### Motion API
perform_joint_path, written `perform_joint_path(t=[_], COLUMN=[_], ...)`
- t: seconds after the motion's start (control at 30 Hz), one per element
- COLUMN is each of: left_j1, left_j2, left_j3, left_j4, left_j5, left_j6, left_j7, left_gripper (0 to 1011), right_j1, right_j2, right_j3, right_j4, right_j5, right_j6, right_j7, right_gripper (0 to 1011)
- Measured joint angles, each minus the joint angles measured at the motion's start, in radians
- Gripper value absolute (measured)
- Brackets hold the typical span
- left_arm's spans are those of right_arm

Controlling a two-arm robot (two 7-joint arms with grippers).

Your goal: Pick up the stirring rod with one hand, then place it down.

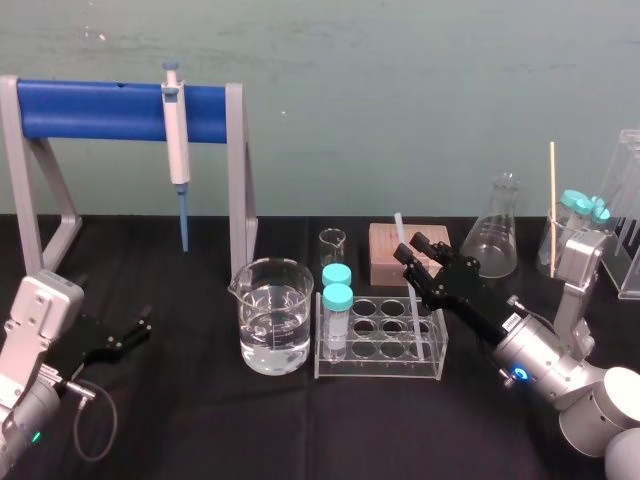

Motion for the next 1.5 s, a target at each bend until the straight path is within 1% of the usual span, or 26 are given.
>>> perform_joint_path(t=[0.07,0.1,0.13,0.17,0.27,0.4,0.47,0.6,0.67,0.77,0.97,1.1,1.17,1.2,1.23,1.27,1.33,1.37,1.4,1.43,1.5], left_j1=[0.0,0.0,0.0,0.0,0.0,0.0,0.0,0.0,0.0,0.0,0.0,0.0,0.0,0.0,0.0,0.0,0.0,0.0,0.0,0.0,0.0], left_j2=[0.0,0.0,0.0,0.0,0.0,0.0,0.0,0.0,0.0,0.0,0.0,0.0,0.0,0.0,0.0,0.0,0.0,0.0,0.0,0.0,0.0], left_j3=[0.0,0.0,0.0,0.0,0.0,0.0,0.0,0.0,0.0,0.0,0.0,0.0,0.0,0.0,0.0,0.0,0.0,0.0,0.0,0.0,0.0], left_j4=[0.0,0.0,0.0,0.0,0.0,0.0,0.0,0.0,0.0,0.0,0.0,0.0,0.0,0.0,0.0,0.0,0.0,0.0,0.0,0.0,0.0], left_j5=[0.0,0.0,0.0,0.0,0.0,0.0,0.0,0.0,0.0,0.0,0.0,0.0,0.0,0.0,0.0,0.0,0.0,0.0,0.0,0.0,0.0], left_j6=[0.0,0.0,0.0,0.0,0.0,0.0,0.0,0.0,0.0,0.0,0.0,0.0,0.0,0.0,0.0,0.0,0.0,0.0,0.0,0.0,0.0], left_j7=[0.0,0.0,0.0,0.0,0.0,0.0,0.0,0.0,0.0,0.0,0.0,0.0,0.0,0.0,0.0,0.0,0.0,0.0,0.0,0.0,0.0], left_gripper=[1000,1000,1000,1000,1000,1000,1000,1000,1000,1000,1000,1000,1000,1000,1000,1000,1000,1000,1000,1000,1000], right_j1=[0.0,0.0,0.0,0.0,0.0,0.0,0.0,0.0,0.0,0.0,0.0,-0.024,-0.038,-0.048,-0.048,-0.057,-0.066,-0.073,-0.077,-0.086,-0.098], right_j2=[0.0,0.0,0.0,0.0,0.0,0.0,0.0,0.0,0.0,0.0,0.0,0.012,0.02,0.025,0.025,0.031,0.036,0.039,0.041,0.045,0.049], right_j3=[0.0,0.0,0.0,0.0,0.0,0.0,0.0,0.0,0.0,0.0,0.0,-0.004,-0.004,-0.003,-0.003,0.001,0.008,0.016,0.02,0.032,0.046], right_j4=[0.0,0.0,0.0,0.0,0.0,0.0,0.0,0.0,0.0,0.0,0.0,-0.065,-0.107,-0.135,-0.135,-0.162,-0.185,-0.203,-0.213,-0.233,-0.254], right_j5=[0.0,0.0,0.0,0.0,0.0,0.0,0.0,0.0,0.0,0.0,0.0,-0.033,-0.058,-0.075,-0.075,-0.095,-0.115,-0.133,-0.143,-0.164,-0.184], right_j6=[0.0,0.0,0.0,0.0,0.0,0.0,0.0,0.0,0.0,0.0,0.0,-0.024,-0.046,-0.062,-0.062,-0.077,-0.089,-0.096,-0.098,-0.099,-0.094], right_j7=[0.0,0.0,0.0,0.0,0.0,0.0,0.0,0.0,0.0,0.0,0.0,-0.044,-0.081,-0.11,-0.11,-0.148,-0.185,-0.224,-0.245,-0.292,-0.342], right_gripper=[414,426,476,496,599,697,795,886,966,1000,1000,1000,1000,1000,1000,1000,1000,1000,1000,1000,1000])
